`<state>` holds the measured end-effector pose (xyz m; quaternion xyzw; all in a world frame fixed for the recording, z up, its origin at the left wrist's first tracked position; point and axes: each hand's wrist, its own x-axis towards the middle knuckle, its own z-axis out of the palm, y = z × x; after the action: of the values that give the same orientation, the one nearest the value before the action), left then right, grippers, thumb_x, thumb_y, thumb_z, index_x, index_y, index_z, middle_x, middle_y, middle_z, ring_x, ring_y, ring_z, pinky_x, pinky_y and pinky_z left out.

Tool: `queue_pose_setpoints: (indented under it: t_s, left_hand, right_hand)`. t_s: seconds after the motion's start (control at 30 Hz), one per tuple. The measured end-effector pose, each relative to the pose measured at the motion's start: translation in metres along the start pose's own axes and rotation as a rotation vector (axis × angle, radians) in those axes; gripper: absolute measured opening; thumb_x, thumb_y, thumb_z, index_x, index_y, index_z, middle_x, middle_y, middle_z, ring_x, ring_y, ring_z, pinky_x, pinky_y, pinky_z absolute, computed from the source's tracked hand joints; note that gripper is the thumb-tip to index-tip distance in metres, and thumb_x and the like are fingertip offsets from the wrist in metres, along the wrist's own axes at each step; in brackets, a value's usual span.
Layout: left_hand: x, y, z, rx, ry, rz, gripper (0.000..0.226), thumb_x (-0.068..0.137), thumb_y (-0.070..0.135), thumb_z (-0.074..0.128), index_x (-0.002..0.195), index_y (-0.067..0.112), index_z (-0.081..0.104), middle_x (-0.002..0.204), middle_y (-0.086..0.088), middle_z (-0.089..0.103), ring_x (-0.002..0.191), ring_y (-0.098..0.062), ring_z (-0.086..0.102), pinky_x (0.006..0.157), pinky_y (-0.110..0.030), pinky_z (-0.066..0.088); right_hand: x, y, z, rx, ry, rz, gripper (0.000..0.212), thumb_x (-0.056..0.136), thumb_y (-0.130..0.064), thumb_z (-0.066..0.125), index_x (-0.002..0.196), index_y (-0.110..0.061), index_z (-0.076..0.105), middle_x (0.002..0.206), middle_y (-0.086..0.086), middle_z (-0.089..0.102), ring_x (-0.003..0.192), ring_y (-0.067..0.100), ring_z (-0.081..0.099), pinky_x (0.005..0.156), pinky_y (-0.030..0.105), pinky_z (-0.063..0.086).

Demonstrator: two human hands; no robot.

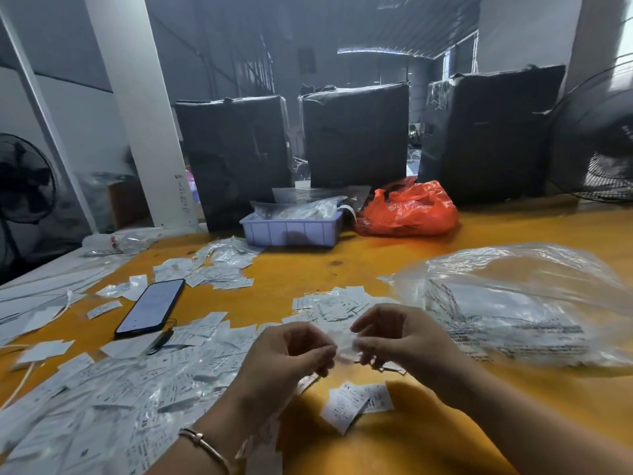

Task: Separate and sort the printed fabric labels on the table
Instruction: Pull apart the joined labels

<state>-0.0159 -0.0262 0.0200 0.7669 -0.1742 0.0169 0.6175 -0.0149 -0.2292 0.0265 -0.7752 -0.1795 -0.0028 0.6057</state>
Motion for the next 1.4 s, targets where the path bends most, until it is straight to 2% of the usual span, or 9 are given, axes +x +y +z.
queue_pose_setpoints:
  t_s: [0.1,0.27,0.4,0.6,0.83,0.97,1.2,1.27,1.4]
  left_hand:
    - [0.001,-0.002,-0.004,0.102,0.098,0.014,0.008,0.083,0.001,0.071,0.076,-0.002,0.069,0.065,-0.012,0.069,0.057,-0.013,0.063,0.052,-0.014,0.046]
    - [0.002,-0.003,-0.008,0.143,0.168,-0.001,0.02,0.081,0.014,0.075,0.075,-0.003,0.066,0.06,-0.009,0.066,0.054,-0.012,0.061,0.054,-0.018,0.049]
    - [0.001,-0.004,-0.006,0.14,0.173,-0.018,0.014,0.085,0.011,0.071,0.077,-0.001,0.068,0.063,-0.008,0.07,0.056,-0.011,0.063,0.053,-0.017,0.047]
    - [0.001,-0.005,-0.004,0.108,0.137,-0.04,0.007,0.087,0.008,0.068,0.082,0.003,0.07,0.068,-0.008,0.072,0.061,-0.013,0.065,0.061,-0.025,0.051]
    - [0.0,-0.001,-0.006,0.057,0.137,-0.036,0.029,0.077,0.031,0.071,0.076,0.002,0.066,0.058,-0.004,0.065,0.054,-0.01,0.059,0.054,-0.017,0.047]
    - [0.002,-0.006,-0.006,0.072,0.12,-0.032,0.012,0.088,0.013,0.067,0.083,0.002,0.068,0.068,-0.006,0.071,0.061,-0.013,0.065,0.058,-0.019,0.049]
    - [0.002,-0.007,-0.008,0.05,0.154,-0.046,0.015,0.079,0.011,0.076,0.08,0.0,0.066,0.073,-0.022,0.06,0.068,-0.018,0.057,0.062,-0.025,0.047]
    - [0.002,-0.006,-0.008,0.034,0.154,-0.062,0.016,0.078,0.011,0.077,0.078,0.001,0.065,0.069,-0.014,0.06,0.067,-0.016,0.056,0.061,-0.024,0.047]
    - [0.001,-0.004,-0.009,-0.063,0.138,-0.092,0.015,0.074,0.012,0.078,0.088,0.012,0.073,0.076,-0.001,0.07,0.071,-0.011,0.064,0.062,-0.017,0.052]
  right_hand:
    - [-0.003,-0.003,-0.002,-0.402,-0.19,-0.087,0.028,0.073,-0.017,0.082,0.098,-0.015,0.07,0.091,-0.001,0.068,0.077,0.002,0.057,0.064,0.015,0.042]
    - [-0.006,-0.002,0.009,-0.655,-0.384,-0.141,0.041,0.079,-0.036,0.075,0.119,-0.033,0.063,0.117,-0.008,0.05,0.11,0.004,0.041,0.094,0.023,0.038]
    - [-0.005,-0.005,0.011,-0.731,-0.38,-0.138,0.031,0.081,-0.042,0.071,0.11,-0.031,0.064,0.116,-0.008,0.046,0.11,0.005,0.037,0.094,0.023,0.035]
    - [-0.005,-0.001,0.012,-0.777,-0.396,-0.092,0.041,0.082,-0.042,0.071,0.118,-0.03,0.057,0.118,-0.006,0.042,0.111,0.007,0.034,0.09,0.021,0.033]
    - [-0.008,-0.004,0.011,-0.707,-0.37,-0.037,0.033,0.08,-0.034,0.074,0.107,-0.026,0.058,0.103,-0.013,0.043,0.099,0.005,0.04,0.091,0.023,0.04]
    - [-0.008,-0.006,0.012,-0.742,-0.36,-0.014,0.038,0.079,-0.032,0.074,0.113,-0.029,0.056,0.099,-0.008,0.046,0.089,0.007,0.045,0.078,0.024,0.04]
    - [-0.005,0.0,0.011,-0.567,-0.195,0.001,0.022,0.072,-0.012,0.075,0.077,-0.026,0.058,0.08,-0.008,0.055,0.077,0.007,0.05,0.068,0.028,0.042]
    - [-0.004,0.002,0.01,-0.455,-0.11,-0.001,0.017,0.075,-0.008,0.073,0.072,-0.02,0.063,0.07,-0.004,0.058,0.068,0.007,0.051,0.063,0.027,0.04]
    - [-0.006,0.002,0.006,-0.14,0.078,0.014,0.033,0.08,0.004,0.07,0.102,-0.019,0.067,0.069,0.009,0.063,0.058,0.016,0.056,0.058,0.032,0.047]
